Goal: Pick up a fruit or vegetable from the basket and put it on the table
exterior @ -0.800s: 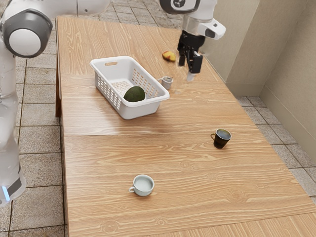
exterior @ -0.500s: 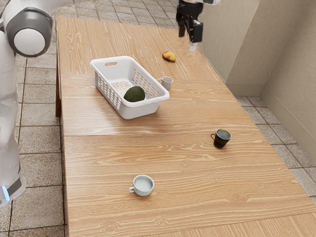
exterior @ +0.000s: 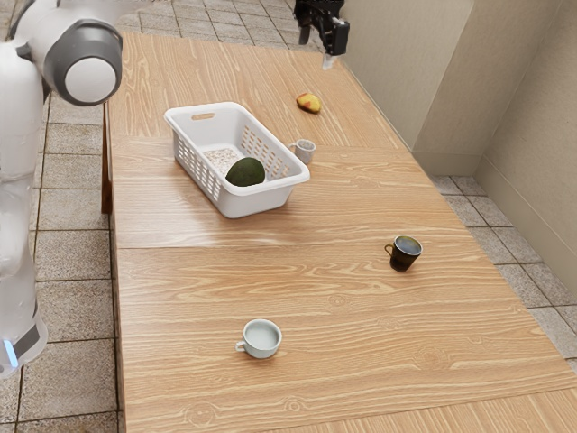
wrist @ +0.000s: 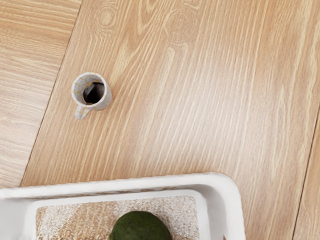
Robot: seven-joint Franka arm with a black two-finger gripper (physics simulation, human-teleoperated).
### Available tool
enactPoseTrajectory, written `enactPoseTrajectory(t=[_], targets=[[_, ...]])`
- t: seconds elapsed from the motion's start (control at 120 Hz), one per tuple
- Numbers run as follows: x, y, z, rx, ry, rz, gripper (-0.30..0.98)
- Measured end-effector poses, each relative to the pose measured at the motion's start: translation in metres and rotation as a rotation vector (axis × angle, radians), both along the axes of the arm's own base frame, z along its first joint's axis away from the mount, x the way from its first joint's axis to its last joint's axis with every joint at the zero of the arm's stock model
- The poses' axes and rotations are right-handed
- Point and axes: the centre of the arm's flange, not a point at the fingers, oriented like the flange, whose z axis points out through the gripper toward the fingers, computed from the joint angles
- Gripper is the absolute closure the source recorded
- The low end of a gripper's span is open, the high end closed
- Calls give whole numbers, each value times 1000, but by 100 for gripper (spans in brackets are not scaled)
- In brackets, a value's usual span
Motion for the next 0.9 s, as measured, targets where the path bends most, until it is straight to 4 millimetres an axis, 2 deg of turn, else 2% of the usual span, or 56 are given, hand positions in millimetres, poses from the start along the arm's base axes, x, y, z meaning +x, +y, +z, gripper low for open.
enactPoseTrajectory(t=[0.033, 0.067, 0.217, 0.375, 0.533, 0.592, 0.725, 0.825, 0.9], targets=[[2, 16, -8, -1, 16, 30, 0], [5, 24, -15, -2, 29, 42, 0], [22, 26, -42, -5, 77, 43, 0], [32, 41, -114, -115, 176, 57, 0], [32, 48, -171, -184, 224, 68, 0], [25, 47, -174, -197, 214, 68, 0], [-27, 43, -161, -193, 178, 61, 0], [-56, 40, -180, -191, 190, 65, 0], [-64, 37, -194, -187, 197, 63, 0]])
